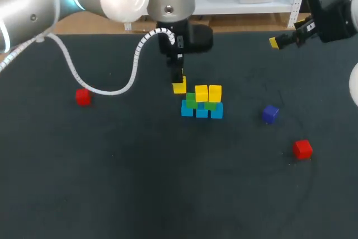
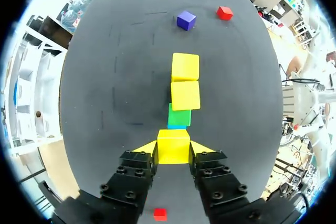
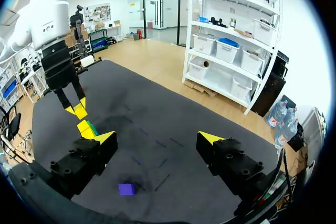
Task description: Place the blue cubes, place green cubes on the blue cubes, place the yellow cubes on the green cubes, then place the red cubes on the yellow cubes, and place purple cube on the red cubes.
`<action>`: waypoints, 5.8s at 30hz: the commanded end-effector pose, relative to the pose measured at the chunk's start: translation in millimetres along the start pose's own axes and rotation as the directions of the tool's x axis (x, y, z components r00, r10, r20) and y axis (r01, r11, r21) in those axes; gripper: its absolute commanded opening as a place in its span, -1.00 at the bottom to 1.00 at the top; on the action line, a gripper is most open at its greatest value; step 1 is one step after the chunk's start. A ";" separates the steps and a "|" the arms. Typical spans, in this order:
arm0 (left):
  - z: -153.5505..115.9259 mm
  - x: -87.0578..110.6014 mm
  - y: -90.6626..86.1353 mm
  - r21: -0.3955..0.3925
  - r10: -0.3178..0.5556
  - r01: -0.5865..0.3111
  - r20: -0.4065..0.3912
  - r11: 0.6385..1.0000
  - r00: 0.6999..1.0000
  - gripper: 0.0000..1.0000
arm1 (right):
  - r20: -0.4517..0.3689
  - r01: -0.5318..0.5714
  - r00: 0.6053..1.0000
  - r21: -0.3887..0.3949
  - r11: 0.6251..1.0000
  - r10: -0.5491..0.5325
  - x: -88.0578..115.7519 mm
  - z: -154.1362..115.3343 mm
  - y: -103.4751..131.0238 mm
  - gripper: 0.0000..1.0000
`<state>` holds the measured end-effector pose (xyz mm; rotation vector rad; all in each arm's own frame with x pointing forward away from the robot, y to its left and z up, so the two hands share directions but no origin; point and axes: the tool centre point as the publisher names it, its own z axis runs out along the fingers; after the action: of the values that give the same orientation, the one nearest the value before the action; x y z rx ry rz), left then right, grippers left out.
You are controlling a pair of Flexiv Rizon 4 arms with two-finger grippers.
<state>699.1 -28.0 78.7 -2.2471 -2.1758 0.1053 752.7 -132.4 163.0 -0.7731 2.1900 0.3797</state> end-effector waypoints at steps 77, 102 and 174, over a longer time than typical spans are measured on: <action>15.5 -22.6 -13.3 -0.084 -0.032 0.027 -0.053 0.996 0.998 -1.00 | -0.001 0.000 1.000 0.003 1.000 0.000 -0.1 -0.2 0.7 1.00; 18.1 -22.6 -12.9 -0.082 -0.036 0.032 -0.057 0.996 0.998 -0.83 | -0.001 0.000 1.000 0.003 1.000 0.000 -0.1 -0.2 0.7 1.00; 27.2 156.1 -25.5 -0.077 -0.900 0.911 0.140 0.406 0.413 1.00 | -0.001 0.000 1.000 0.003 1.000 0.000 -0.1 -0.2 0.7 1.00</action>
<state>680.8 120.2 50.0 -0.8733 -3.0413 -0.0327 752.7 -132.3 163.0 -0.7732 2.1899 0.3797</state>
